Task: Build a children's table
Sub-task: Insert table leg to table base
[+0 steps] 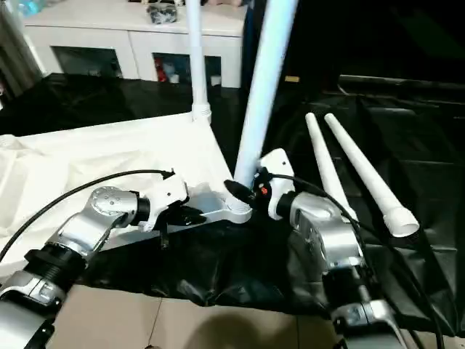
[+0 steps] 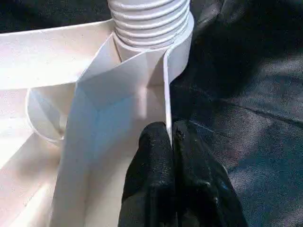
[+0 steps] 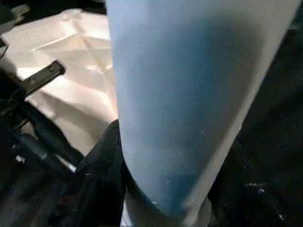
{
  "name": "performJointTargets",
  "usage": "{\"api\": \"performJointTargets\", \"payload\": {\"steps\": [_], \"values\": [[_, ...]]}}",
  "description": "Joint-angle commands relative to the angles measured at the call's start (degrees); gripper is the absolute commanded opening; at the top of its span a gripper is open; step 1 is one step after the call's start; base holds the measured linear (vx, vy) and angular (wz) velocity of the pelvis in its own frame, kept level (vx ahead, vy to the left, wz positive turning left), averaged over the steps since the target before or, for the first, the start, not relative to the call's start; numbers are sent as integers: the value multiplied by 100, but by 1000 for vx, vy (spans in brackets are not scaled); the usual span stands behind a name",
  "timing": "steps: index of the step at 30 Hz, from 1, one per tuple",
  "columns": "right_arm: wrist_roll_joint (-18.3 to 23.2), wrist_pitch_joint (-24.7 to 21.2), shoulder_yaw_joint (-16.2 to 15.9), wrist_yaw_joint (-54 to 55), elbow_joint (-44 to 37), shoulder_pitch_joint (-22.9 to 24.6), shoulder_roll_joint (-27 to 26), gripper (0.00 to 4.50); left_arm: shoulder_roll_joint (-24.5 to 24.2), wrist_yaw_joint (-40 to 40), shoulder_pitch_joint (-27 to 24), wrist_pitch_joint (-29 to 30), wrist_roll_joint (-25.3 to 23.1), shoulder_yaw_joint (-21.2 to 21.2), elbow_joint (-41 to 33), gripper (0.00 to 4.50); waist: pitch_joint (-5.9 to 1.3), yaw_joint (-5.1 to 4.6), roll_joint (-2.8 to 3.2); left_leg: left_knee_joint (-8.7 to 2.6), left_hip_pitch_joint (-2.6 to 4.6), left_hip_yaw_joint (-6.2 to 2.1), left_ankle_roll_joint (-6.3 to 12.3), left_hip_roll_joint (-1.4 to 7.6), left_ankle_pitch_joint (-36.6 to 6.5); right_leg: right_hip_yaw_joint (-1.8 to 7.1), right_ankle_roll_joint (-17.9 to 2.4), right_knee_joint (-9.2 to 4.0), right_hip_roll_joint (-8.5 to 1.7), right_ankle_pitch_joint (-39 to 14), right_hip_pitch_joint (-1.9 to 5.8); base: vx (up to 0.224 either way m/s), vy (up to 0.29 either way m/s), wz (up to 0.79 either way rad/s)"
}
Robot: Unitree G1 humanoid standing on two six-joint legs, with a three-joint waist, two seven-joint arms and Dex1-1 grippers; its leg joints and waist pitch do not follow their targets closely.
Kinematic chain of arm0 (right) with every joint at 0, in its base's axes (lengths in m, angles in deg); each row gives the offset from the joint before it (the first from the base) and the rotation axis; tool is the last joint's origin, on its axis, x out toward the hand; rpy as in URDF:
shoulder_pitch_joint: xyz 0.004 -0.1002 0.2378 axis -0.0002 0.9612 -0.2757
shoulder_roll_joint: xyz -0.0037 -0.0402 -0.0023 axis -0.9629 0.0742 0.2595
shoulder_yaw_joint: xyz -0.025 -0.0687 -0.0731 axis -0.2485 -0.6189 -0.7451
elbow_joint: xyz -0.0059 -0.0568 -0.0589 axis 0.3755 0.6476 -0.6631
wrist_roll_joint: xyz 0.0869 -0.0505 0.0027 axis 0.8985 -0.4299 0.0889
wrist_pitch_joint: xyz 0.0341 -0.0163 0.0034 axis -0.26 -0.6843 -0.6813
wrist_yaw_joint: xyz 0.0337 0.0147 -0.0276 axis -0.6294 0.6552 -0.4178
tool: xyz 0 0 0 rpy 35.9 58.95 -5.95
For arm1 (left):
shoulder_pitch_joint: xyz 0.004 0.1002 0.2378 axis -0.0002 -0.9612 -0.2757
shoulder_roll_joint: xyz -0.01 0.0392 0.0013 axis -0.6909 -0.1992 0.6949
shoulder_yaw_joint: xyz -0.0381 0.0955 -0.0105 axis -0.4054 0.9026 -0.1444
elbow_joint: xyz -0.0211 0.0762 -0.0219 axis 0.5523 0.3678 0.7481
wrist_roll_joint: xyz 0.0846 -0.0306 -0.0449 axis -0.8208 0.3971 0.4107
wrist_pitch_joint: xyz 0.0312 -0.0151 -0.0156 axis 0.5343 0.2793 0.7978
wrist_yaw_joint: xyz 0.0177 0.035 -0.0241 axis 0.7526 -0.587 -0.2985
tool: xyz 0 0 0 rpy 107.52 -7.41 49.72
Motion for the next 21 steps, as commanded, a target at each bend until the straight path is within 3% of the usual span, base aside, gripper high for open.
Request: {"api": "performJointTargets", "payload": {"steps": [1, 2, 3, 6, 11, 12, 14, 18, 20, 21], "values": [[-160, -151, -291, -285, 450, 193, 38, 189, -149, -277, -24, -157, 30, 36, -332, 0, -354, 22, -30, -406, 90, -69, 100, 184, -1482, 260, -1073, -474, -447, -1470, 269, 0, 0, 0], [-134, -77, -385, -577, 436, 194, 83, 189, -238, -440, -54, -132, 48, 70, -468, 0, -357, 23, -59, -407, 91, -72, 118, 193, -1517, 258, -1082, -465, -460, -1472, 278, 0, 0, 0], [-144, -48, -454, -725, 422, 206, 118, 189, -298, -545, -65, -139, 53, 98, -546, 0, -350, 19, -34, -413, 96, -69, 129, 197, -1535, 261, -1079, -468, -451, -1509, 264, 0, 0, 0], [-155, 7, -649, -1161, 366, 256, 222, 189, -455, -841, -94, -41, 150, 115, -822, 0, -338, 26, -53, -431, 118, -69, 114, 212, -1635, 264, -1078, -475, -447, -1607, 243, 0, 0, 0], [-84, 81, -736, -1558, 398, 244, 287, 189, -570, -1111, -92, 45, 285, 91, -1020, 0, -340, 47, -57, -440, 131, -74, 49, 217, -1740, 272, -1072, -478, -459, -1732, 241, 0, 0, 0], [-35, 118, -776, -1843, 387, 256, 331, 189, -656, -1285, -113, 143, 386, 70, -1173, 0, -333, 46, -86, -441, 123, -67, 67, 215, -1718, 274, -1081, -482, -455, -1694, 239, 0, 0, 0], [-27, 132, -805, -2030, 391, 260, 360, 189, -702, -1331, -134, 187, 402, 56, -1247, 0, -341, 63, -64, -438, 123, -69, 81, 225, -1668, 276, -1116, -462, -462, -1622, 237, 0, 0, 0], [-67, 142, -773, -1978, 483, 222, 321, 189, -585, -1064, -72, 318, 422, -92, -1143, 0, -333, 70, -70, -440, 130, -63, 72, 218, -1681, 271, -1161, -468, -452, -1573, 229, 0, 0, 0], [-218, 284, -568, -1340, 953, 21, 86, 189, -351, -597, 59, 410, 407, -269, -950, 0, -323, 59, -71, -442, 137, -63, 31, 216, -1757, 274, -1164, -478, -468, -1734, 213, 0, 0, 0], [-263, 317, -501, -1109, 1121, -60, 17, 189, -294, -472, 100, 458, 393, -307, -900, 0, -310, 48, -115, -439, 149, -72, -31, 197, -1906, 259, -1081, -527, -478, -2127, 208, 0, 0, 0]]}}
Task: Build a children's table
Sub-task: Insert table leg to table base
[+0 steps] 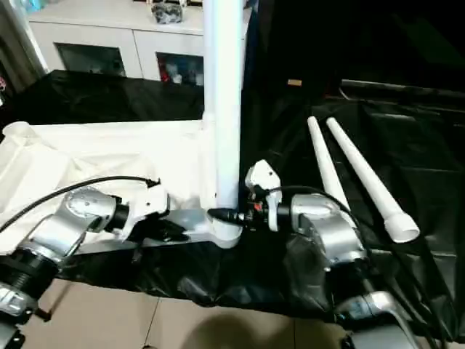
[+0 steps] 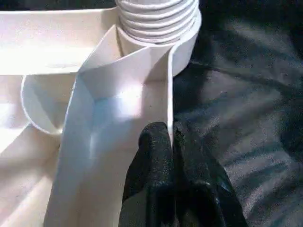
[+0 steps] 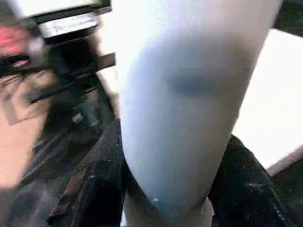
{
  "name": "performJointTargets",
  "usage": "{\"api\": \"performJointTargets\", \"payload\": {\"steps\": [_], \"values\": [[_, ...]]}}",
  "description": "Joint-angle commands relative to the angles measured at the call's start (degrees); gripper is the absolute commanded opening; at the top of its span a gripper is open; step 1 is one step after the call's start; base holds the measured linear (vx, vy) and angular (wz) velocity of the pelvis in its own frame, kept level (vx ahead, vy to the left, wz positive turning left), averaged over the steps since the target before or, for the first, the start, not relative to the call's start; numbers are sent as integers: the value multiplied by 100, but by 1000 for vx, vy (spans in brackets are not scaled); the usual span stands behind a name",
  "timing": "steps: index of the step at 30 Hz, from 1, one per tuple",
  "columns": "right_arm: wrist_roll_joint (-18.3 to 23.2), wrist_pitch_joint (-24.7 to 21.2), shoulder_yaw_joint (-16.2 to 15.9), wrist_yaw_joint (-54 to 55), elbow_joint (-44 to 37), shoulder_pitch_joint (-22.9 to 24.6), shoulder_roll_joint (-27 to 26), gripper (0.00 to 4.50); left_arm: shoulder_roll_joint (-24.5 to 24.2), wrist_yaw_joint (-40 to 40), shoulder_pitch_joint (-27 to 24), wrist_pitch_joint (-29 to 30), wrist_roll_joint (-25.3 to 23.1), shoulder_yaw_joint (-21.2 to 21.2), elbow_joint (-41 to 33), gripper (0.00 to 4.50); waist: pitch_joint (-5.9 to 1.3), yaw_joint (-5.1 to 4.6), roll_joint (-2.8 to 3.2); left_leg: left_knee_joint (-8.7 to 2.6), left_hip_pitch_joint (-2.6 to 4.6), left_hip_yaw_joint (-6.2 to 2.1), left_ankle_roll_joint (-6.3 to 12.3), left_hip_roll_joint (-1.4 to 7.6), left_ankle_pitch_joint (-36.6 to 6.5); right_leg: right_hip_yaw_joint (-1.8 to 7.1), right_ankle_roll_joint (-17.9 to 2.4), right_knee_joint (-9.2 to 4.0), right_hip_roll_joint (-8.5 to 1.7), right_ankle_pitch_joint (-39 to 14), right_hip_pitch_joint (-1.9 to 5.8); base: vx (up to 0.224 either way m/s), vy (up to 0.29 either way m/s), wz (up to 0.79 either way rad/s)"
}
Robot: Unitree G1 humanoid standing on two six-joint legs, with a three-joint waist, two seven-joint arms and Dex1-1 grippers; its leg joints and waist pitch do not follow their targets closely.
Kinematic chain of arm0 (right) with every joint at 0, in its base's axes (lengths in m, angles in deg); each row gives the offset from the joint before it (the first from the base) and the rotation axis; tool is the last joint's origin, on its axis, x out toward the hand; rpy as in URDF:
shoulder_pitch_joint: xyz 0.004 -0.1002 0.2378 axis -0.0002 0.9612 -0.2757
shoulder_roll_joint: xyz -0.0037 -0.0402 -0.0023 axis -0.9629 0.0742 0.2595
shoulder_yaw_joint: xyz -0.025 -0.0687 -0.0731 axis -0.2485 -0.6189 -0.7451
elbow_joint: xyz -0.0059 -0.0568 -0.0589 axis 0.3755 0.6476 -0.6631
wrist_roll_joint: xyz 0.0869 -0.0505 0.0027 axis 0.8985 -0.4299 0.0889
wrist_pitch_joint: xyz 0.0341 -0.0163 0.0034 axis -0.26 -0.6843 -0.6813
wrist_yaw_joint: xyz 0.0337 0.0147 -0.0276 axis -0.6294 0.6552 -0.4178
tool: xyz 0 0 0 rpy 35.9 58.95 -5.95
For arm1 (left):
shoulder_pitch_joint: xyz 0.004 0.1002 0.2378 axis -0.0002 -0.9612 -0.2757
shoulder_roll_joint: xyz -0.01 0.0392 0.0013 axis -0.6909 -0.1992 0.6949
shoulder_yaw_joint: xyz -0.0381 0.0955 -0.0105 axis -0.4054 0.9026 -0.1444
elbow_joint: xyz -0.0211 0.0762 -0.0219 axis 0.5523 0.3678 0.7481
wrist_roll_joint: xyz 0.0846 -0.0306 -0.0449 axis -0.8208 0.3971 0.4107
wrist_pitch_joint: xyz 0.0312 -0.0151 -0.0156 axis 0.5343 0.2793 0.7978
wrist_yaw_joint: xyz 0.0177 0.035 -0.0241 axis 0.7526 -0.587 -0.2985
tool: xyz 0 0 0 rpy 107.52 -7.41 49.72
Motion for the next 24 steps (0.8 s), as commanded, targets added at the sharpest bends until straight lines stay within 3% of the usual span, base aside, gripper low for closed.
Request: {"api": "performJointTargets", "payload": {"steps": [1, 5, 7, 10, 14, 19, 21, 24], "values": [[-438, -94, -73, 791, 911, 1, -198, 189, 271, 492, 462, 63, 205, -373, -107, 0, -304, 5, -10, -434, 155, -76, -59, 201, -1940, 260, -1063, -519, -483, -2230, 186, 0, 0, 0], [-512, 150, 228, 1783, 1706, -429, -483, 189, 529, 1110, 705, 336, 35, -494, 129, 0, -300, -19, -31, -449, 158, -106, -182, 202, -2039, 248, -966, -546, -495, -2473, 179, 0, 0, 0], [-542, 248, 269, 2033, 1904, -545, -558, 189, 609, 1323, 776, 460, -21, -521, 183, 0, -299, -15, -39, -446, 157, -95, -165, 197, -2010, 254, -968, -552, -483, -2318, 171, 0, 0, 0], [-448, 369, 578, 3036, 2582, -1000, -925, 189, 1042, 2221, 1057, 796, -138, -668, 475, 0, -310, -16, -33, -442, 146, -86, -155, 194, -1906, 261, -1035, -520, -476, -2090, 178, 0, 0, 0], [-330, 570, 844, 3473, 2921, -1247, -1148, 188, 1244, 2733, 1189, 616, -359, -590, 754, 0, -350, 18, -48, -425, 104, -71, -71, 192, -1478, 263, -1139, -466, -477, -1430, 231, 0, 0, 0], [-261, 731, 952, 3347, 2944, -1270, -1173, 188, 1230, 2665, 1144, 396, -418, -477, 725, 0, -405, 27, -39, -379, 64, -46, 251, 191, -860, 253, -1418, -336, -460, -118, 304, 0, 0, 0], [-206, 843, 1010, 3193, 2891, -1238, -1143, 188, 1177, 2487, 1054, 323, -367, -433, 571, 0, -399, 33, -37, -374, 61, -38, 313, 188, -884, 250, -1464, -341, -468, -120, 310, 0, 0, 0], [-38, 1082, 1145, 2796, 2562, -1095, -1067, 188, 961, 2097, 815, 158, -258, -389, 215, 0, -372, 27, -19, -403, 79, -46, 269, 217, -1138, 247, -1436, -381, -475, -523, 299, 0, 0, 0]]}}
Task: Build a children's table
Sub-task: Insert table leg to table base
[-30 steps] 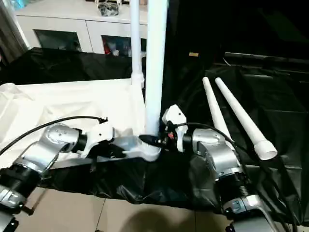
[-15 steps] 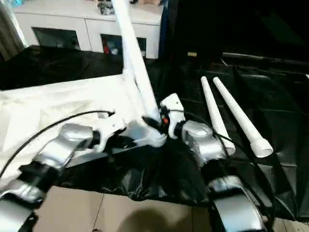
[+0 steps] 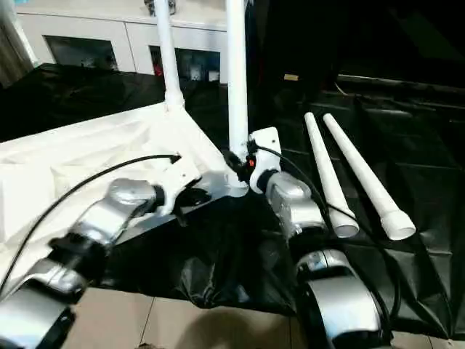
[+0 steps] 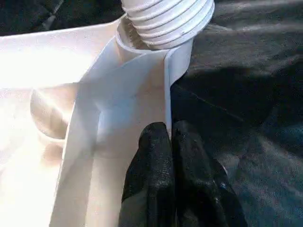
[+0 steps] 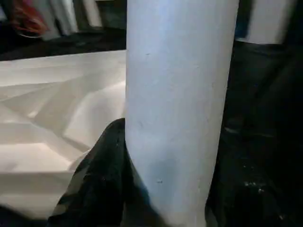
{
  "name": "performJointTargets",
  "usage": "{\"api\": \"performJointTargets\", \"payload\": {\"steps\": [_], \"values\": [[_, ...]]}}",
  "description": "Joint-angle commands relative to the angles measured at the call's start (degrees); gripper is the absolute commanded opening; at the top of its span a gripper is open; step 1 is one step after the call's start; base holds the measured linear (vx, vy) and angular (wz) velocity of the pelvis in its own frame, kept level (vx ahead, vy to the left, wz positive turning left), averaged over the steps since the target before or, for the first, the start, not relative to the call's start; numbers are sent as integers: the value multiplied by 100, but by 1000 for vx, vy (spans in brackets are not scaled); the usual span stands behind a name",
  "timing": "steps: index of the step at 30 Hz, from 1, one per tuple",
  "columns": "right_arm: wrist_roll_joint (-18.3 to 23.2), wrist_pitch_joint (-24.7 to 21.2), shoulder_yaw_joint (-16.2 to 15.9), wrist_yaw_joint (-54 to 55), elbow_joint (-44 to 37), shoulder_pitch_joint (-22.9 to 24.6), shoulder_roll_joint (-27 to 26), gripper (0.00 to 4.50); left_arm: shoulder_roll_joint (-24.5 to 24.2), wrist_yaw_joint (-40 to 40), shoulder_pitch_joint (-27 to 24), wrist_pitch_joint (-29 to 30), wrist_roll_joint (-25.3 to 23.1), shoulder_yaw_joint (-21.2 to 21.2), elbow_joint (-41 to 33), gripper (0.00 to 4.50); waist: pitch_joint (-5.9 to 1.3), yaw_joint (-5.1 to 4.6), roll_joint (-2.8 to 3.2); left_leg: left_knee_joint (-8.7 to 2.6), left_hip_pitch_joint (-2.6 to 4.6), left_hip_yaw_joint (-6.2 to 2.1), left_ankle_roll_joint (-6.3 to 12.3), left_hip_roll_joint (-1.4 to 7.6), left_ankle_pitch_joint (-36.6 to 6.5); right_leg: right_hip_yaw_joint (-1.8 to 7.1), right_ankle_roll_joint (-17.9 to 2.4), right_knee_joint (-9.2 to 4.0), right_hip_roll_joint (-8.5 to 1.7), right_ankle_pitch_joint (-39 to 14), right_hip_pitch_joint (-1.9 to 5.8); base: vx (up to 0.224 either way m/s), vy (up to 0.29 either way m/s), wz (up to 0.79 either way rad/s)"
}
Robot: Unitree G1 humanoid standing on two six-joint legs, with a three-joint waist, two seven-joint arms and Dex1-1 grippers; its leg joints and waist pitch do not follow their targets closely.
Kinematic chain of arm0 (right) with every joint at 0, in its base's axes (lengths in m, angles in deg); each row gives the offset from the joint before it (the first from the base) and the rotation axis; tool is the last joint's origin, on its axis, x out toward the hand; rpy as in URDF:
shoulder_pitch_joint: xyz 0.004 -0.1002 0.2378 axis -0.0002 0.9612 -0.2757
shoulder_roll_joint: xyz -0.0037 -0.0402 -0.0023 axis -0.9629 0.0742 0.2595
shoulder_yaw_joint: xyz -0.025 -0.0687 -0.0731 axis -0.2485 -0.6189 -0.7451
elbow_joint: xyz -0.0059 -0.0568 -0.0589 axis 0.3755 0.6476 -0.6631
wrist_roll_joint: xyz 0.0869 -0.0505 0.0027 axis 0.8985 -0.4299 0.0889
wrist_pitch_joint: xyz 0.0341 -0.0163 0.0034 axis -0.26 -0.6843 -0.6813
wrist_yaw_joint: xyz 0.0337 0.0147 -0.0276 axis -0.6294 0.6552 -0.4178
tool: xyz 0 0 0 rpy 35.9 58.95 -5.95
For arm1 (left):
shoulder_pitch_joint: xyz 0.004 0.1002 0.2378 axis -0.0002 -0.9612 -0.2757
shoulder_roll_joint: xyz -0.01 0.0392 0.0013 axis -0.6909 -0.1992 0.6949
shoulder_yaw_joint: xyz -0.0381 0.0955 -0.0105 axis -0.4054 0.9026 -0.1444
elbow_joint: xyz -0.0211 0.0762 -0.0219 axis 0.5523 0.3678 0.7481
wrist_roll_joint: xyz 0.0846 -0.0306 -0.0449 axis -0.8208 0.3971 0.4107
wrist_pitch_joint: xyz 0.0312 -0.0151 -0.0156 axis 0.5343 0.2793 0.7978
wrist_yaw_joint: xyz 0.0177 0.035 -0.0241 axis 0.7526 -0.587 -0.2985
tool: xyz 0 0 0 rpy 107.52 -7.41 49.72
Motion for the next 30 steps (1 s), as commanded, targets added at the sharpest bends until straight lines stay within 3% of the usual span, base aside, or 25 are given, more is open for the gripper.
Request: {"api": "performJointTargets", "payload": {"steps": [1, 2, 5, 7, 10, 14, 17, 20, 21, 23, 24, 27, 30], "values": [[28, -92, 14, -121, 96, 180, 21, 188, -80, -78, 171, -352, 127, -154, -537, 0, -418, 34, 43, -376, 120, -51, 245, 220, -1171, 263, -1399, -366, -474, -596, 334, 0, 0, 0], [101, -30, 99, -204, 30, 175, 24, 188, -131, -218, 121, -405, 156, -130, -597, 0, -407, 22, 98, -387, 138, -52, 185, 224, -1322, 266, -1389, -390, -465, -732, 312, 0, 0, 0], [182, 16, 180, -273, -57, 175, 35, 188, -179, -345, 74, -536, 178, -104, -647, 0, -407, 28, 93, -386, 145, -52, 113, 216, -1385, 270, -1404, -382, -463, -817, 313, 0, 0, 0], [281, 32, 278, -353, -221, 194, 69, 188, -198, -620, 15, -481, 423, -192, -785, 45, -415, 38, 106, -383, 138, -51, 104, 217, -1292, 277, -1415, -361, -470, -685, 323, 0, 0, 0], [316, 35, 305, -432, -353, 222, 132, 188, -269, -769, -6, -375, 604, -323, -943, 63, -439, 66, 132, -359, 134, -42, 174, 229, -1023, 274, -1545, -311, -469, -237, 329, 0, 0, 0], [339, 13, 314, -487, -490, 273, 149, 188, -163, -696, 102, -188, 984, -732, -986, 100, -399, 75, 117, -372, 125, -33, 152, 202, -1225, 268, -1481, -347, -456, -563, 336, 0, 0, 0], [333, 11, 315, -564, -622, 307, 167, 188, -98, -226, 607, -84, 1209, -1291, -536, 103, -387, 69, 100, -375, 150, -35, 80, 185, -1370, 269, -1352, -388, -443, -987, 317, 0, 0, 0], [310, 7, 293, -623, -708, 303, 177, 188, 45, 845, 1262, -10, 1097, -1630, 180, 103, -396, 59, 104, -355, 166, -35, 67, 157, -1388, 266, -1225, -393, -405, -1010, 311, 0, 0, 0], [310, 2, 271, -643, -765, 302, 186, 188, 143, 1369, 1587, -29, 978, -1671, 513, 103, -392, 52, 84, -367, 116, -54, 101, 165, -1312, 258, -1223, -379, -426, -967, 351, 0, 0, 0], [310, 1, 267, -646, -775, 303, 187, 188, 161, 1430, 1635, -48, 957, -1664, 561, 103, -412, 72, 89, -353, 137, -56, 127, 170, -1208, 257, -1222, -380, -433, -870, 342, 0, 0, 0], [306, -2, 254, -655, -803, 302, 192, 188, 221, 1521, 1760, -134, 892, -1605, 691, 103, -407, 70, 72, -349, 101, -57, 201, 172, -1070, 257, -1302, -371, -443, -686, 356, 0, 0, 0], [204, 8, 161, -685, -893, 296, 206, 188, 712, 1481, 2244, -493, 743, -1331, 1094, 103, -460, 133, 76, -294, 111, -37, 398, 163, -712, 254, -1434, -333, -442, -160, 362, 0, 0, 0], [176, -21, 120, -698, -1013, 325, 198, 188, 1149, 1260, 2528, -614, 795, -1189, 1144, 103, -462, 220, 52, -282, 101, -41, 544, 192, -575, 255, -1576, -292, -478, 220, 363, 0, 0, 0]]}}
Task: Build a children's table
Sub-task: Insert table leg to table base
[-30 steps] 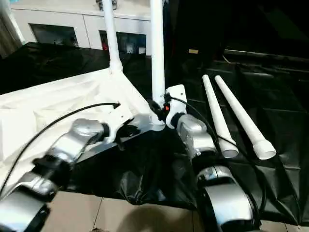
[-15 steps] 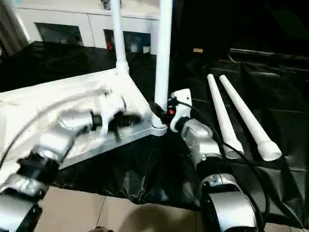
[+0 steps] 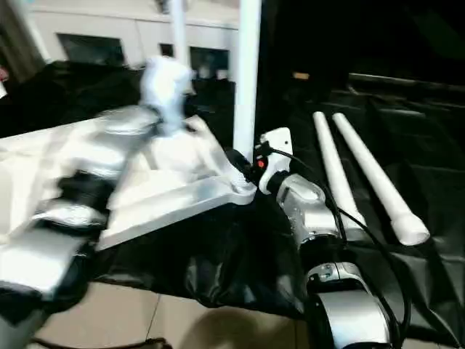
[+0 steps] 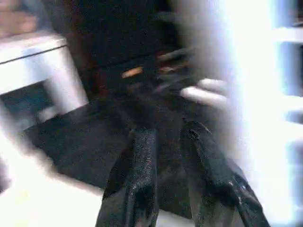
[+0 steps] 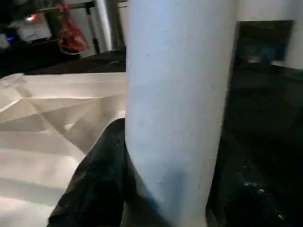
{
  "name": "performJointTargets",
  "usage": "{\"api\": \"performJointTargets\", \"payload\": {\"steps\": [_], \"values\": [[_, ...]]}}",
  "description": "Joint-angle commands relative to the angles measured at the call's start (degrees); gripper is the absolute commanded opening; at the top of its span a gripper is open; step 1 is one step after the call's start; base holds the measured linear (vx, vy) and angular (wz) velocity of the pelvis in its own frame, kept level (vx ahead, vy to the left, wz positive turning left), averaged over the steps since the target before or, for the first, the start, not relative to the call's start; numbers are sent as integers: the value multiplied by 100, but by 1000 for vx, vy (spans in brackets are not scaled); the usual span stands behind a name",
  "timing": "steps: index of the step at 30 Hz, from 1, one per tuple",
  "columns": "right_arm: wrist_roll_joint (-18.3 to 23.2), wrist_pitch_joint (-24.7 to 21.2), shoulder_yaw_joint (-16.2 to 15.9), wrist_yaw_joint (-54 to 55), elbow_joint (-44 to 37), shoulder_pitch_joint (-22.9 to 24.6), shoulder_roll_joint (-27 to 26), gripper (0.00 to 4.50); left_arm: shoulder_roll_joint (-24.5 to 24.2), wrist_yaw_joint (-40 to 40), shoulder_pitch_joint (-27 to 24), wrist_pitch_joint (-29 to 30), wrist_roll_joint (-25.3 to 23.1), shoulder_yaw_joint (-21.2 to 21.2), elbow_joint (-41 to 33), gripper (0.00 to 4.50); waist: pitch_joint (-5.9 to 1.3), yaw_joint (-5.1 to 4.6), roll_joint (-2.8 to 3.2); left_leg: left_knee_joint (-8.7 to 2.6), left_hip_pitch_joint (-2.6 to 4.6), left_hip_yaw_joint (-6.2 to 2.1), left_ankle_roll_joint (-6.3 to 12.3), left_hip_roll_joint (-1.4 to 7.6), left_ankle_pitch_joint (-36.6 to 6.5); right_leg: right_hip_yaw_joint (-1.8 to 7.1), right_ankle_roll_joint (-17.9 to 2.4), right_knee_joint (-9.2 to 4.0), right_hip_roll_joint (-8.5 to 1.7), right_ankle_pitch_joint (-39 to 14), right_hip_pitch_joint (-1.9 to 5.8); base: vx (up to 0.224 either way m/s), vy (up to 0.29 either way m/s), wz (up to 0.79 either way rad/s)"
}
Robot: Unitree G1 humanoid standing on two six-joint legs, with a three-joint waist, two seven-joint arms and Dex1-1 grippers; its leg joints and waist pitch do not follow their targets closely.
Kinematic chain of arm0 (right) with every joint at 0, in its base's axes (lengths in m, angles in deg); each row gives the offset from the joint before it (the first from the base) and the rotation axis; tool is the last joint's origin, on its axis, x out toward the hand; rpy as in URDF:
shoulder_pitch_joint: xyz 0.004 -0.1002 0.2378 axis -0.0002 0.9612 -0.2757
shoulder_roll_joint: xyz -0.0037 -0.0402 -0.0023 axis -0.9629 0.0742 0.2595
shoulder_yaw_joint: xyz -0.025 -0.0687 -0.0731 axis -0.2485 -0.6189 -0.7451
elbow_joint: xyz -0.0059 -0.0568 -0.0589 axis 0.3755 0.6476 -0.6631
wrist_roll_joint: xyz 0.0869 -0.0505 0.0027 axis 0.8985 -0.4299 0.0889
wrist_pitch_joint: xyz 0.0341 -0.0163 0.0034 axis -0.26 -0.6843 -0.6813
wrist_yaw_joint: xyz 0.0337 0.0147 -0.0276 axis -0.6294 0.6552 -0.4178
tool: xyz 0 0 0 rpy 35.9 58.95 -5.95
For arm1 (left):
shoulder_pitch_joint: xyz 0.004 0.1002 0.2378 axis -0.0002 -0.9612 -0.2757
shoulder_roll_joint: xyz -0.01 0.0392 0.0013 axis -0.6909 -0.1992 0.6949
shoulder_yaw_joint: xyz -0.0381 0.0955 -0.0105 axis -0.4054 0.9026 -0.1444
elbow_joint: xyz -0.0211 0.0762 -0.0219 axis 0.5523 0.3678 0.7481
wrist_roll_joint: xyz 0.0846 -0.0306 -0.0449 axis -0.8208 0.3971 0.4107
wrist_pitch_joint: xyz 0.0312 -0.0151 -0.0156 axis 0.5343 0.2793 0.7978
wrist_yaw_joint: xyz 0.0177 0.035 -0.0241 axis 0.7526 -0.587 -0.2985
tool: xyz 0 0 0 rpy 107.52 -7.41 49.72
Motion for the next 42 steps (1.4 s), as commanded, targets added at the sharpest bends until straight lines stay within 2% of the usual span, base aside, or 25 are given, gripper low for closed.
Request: {"api": "performJointTargets", "payload": {"steps": [1, 2, 3, 4, 6, 7, 8, 9, 14, 18, 19, 21, 23, 24, 25, 27, 29, 30, 35, 37, 42], "values": [[-26, -5, -58, -76, -222, -2, 37, 188, 113, -209, 221, -81, 57, 134, -79, 103, -499, 6, -11, -300, 133, -44, 505, 197, -585, 255, -1570, -285, -471, 217, 373, 0, 0, 0], [-23, -13, -55, -81, -246, 4, 38, 188, 195, -316, 240, -62, 114, 157, -141, 103, -487, 10, -10, -307, 108, -40, 529, 182, -619, 248, -1574, -298, -479, 151, 392, 0, 0, 0], [-22, -22, -52, -88, -270, 10, 40, 188, 280, -402, 276, -65, 162, 177, -161, 103, -476, 13, -16, -306, 119, -37, 517, 179, -727, 246, -1557, -319, -474, -7, 386, 0, 0, 0], [-28, -20, -52, -96, -274, 12, 46, 188, 390, -525, 267, -56, 231, 233, -286, 103, -461, 8, 17, -315, 106, -49, 471, 169, -834, 239, -1526, -335, -483, -236, 402, 0, 0, 0], [-58, -11, -57, -83, -283, 19, 64, 188, 615, -804, 160, 34, 505, 297, -708, 103, -457, -22, -2, -324, 130, -45, 414, 185, -980, 244, -1502, -367, -480, -460, 397, 0, 0, 0], [-61, -10, -57, -79, -285, 20, 67, 188, 648, -854, 138, 45, 554, 303, -781, 103, -453, -9, -6, -321, 133, -39, 411, 193, -976, 249, -1541, -380, -487, -514, 390, 0, 0, 0], [-65, -7, -54, -73, -279, 16, 72, 188, 697, -959, 101, 80, 654, 305, -903, 103, -453, -8, 17, -318, 125, -40, 407, 193, -959, 250, -1558, -370, -488, -507, 393, 0, 0, 0], [-65, -9, -52, -67, -281, 17, 87, 188, 730, -1082, 106, 58, 710, 259, -882, 103, -458, -26, 8, -321, 108, -46, 436, 182, -927, 241, -1550, -363, -464, -445, 397, 0, 0, 0], [-107, -13, -47, -56, -309, 36, 103, 188, 677, -1105, 134, -53, 671, 139, -734, 103, -449, -54, 11, -319, 123, -42, 443, 167, -1004, 238, -1450, -400, -449, -674, 393, 0, 0, 0], [-116, -47, -27, -35, -387, 70, 123, 188, 402, -983, -3, -56, 638, -22, -821, 103, -464, -44, 40, -312, 124, -48, 508, 179, -838, 236, -1516, -359, -442, -389, 387, 0, 0, 0], [-118, -45, -23, -33, -388, 72, 122, 188, 380, -966, -21, -51, 637, -32, -844, 103, -461, -49, 26, -312, 120, -44, 518, 181, -837, 237, -1533, -354, -441, -361, 388, 0, 0, 0], [-122, -41, -10, -27, -381, 75, 129, 188, 219, -889, -117, -58, 585, -82, -904, 103, -452, -54, 36, -319, 116, -40, 530, 184, -868, 239, -1538, -359, -442, -384, 383, 0, 0, 0], [-139, -42, 11, 9, -379, 87, 142, 188, -128, -772, -334, -256, 286, -42, -964, 103, -451, -48, 28, -321, 115, -47, 512, 186, -896, 235, -1518, -363, -452, -459, 391, 0, 0, 0], [-155, -43, 23, 47, -352, 77, 160, 188, -306, -827, -464, -260, 164, 14, -928, 130, -443, -73, 36, -331, 106, -53, 480, 182, -947, 234, -1453, -367, -444, -573, 391, 0, 0, 0], [-178, -53, 34, 88, -323, 66, 179, 188, -461, -881, -616, -262, 27, 109, -897, 137, -433, -98, 30, -338, 120, -46, 436, 182, -1012, 238, -1396, -381, -436, -711, 373, 0, 0, 0], [-203, -71, 44, 133, -302, 62, 202, 188, -622, -984, -823, -175, -93, 231, -895, 137, -434, -99, 69, -348, 149, -51, 340, 191, -1063, 242, -1332, -390, -437, -877, 355, 0, 0, 0], [-219, -96, 47, 149, -314, 71, 229, 188, -725, -1072, -1098, -18, -187, 392, -919, 151, -448, -89, 78, -352, 159, -48, 273, 210, -1021, 254, -1355, -365, -435, -755, 340, 0, 0, 0], [-220, -124, 46, 139, -350, 88, 255, 188, -801, -1168, -1399, 145, -293, 598, -943, 165, -452, -77, 86, -352, 172, -40, 277, 215, -1020, 259, -1386, -360, -433, -656, 322, 0, 0, 0], [-228, -177, 37, 143, -404, 102, 297, 188, -776, -1488, -1886, 390, -187, 823, -1160, 176, -463, -57, 80, -344, 146, -33, 311, 210, -907, 265, -1468, -331, -449, -376, 336, 0, 0, 0], [-210, -205, 36, 130, -437, 113, 309, 188, -687, -1528, -2110, 353, -193, 935, -1236, 176, -447, -63, 68, -350, 135, -31, 291, 202, -1001, 265, -1433, -361, -459, -537, 345, 0, 0, 0], [-185, -262, 21, 120, -478, 113, 320, 188, -622, -1512, -2270, 465, -303, 1043, -1215, 176, -428, -86, 73, -371, 143, -45, 206, 204, -1162, 266, -1312, -394, -458, -901, 337, 0, 0, 0]]}}
